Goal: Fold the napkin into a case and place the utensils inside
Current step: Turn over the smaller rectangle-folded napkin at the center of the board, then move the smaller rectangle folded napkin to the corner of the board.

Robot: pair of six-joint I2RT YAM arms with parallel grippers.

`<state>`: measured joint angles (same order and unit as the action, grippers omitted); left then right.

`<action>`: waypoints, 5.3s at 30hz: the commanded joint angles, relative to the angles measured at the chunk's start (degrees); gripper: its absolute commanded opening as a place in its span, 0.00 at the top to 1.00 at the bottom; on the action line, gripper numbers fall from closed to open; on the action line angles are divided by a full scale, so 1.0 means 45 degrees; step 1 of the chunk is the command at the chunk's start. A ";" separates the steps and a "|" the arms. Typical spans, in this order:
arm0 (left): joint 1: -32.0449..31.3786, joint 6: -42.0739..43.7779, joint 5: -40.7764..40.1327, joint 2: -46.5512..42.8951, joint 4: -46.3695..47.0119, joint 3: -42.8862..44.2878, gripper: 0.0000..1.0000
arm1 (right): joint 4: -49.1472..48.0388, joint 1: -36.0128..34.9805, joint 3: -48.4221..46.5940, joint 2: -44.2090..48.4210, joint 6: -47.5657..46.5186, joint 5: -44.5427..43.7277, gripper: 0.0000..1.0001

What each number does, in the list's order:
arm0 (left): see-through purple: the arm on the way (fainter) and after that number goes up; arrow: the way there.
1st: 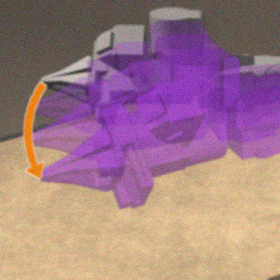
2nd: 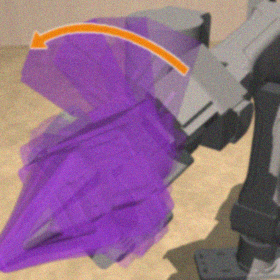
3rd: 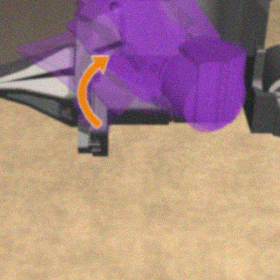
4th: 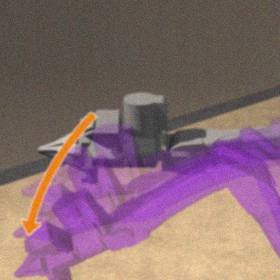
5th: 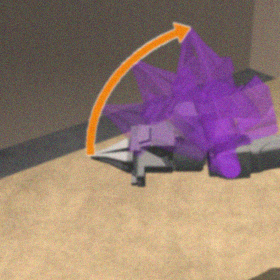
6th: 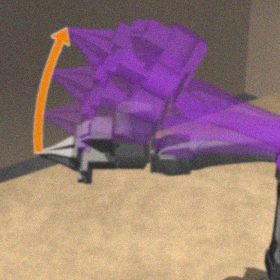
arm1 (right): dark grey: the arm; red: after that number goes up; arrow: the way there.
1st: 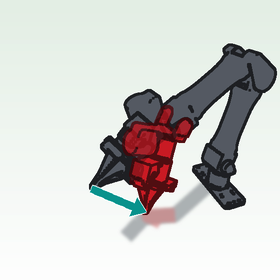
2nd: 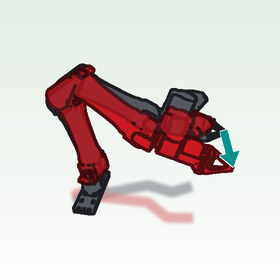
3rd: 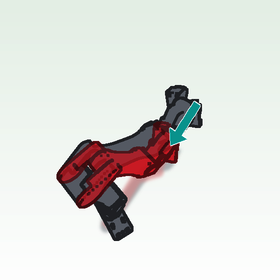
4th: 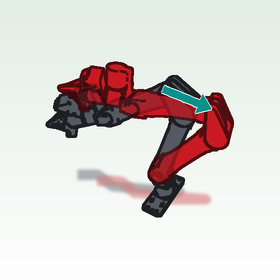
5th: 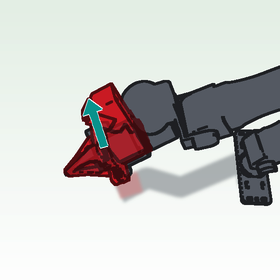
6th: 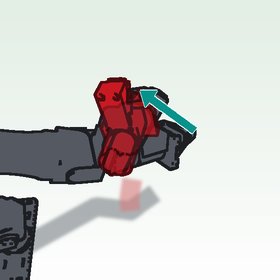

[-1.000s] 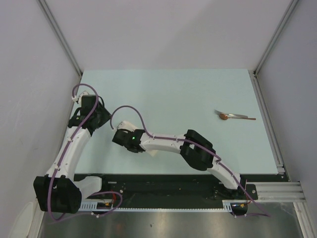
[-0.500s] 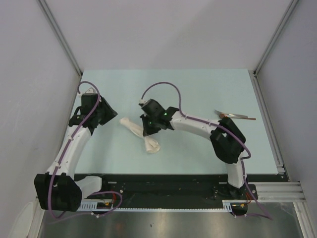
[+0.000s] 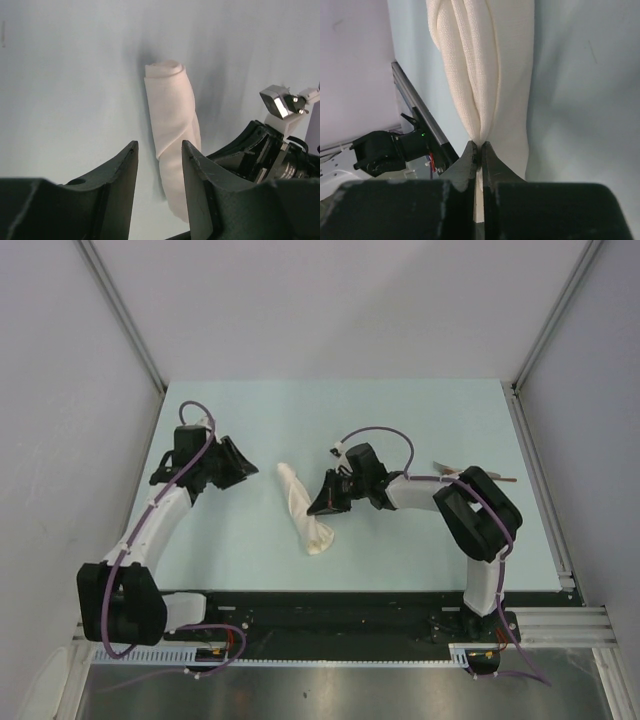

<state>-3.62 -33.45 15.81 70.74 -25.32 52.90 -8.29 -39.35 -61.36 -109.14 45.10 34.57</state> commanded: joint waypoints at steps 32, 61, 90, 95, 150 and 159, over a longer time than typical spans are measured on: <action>-0.3708 -0.1453 0.2229 0.8105 0.2659 0.3496 0.63 | 0.1434 0.0366 0.2717 0.3281 -0.2833 -0.2195 0.68; -0.2673 -0.0340 -0.0525 0.1724 0.1407 0.1916 0.53 | 0.6200 -0.4203 -0.1481 0.2088 0.0679 -0.8814 0.55; -0.3473 0.1690 -0.0917 1.0095 -0.1324 1.0914 0.56 | 0.6509 0.3470 -0.5198 -0.2325 -0.2911 -0.8524 0.59; -0.3493 0.2803 0.0098 1.1585 -0.2208 1.2620 0.57 | 0.7722 0.4019 -0.7379 -0.3266 -0.3479 -0.7431 0.58; -0.4213 -0.2950 0.4437 0.9444 0.5478 0.2039 0.97 | 0.4315 0.5014 0.0257 0.2668 -0.0899 -0.5159 0.47; -0.8645 -1.0041 0.1359 0.6724 0.9297 -0.2009 0.97 | 0.7916 0.5932 0.1291 0.6965 -0.2366 -0.7388 0.46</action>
<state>-34.61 -61.34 31.88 106.76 10.00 47.66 17.28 -14.35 -58.81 -84.44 38.61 7.05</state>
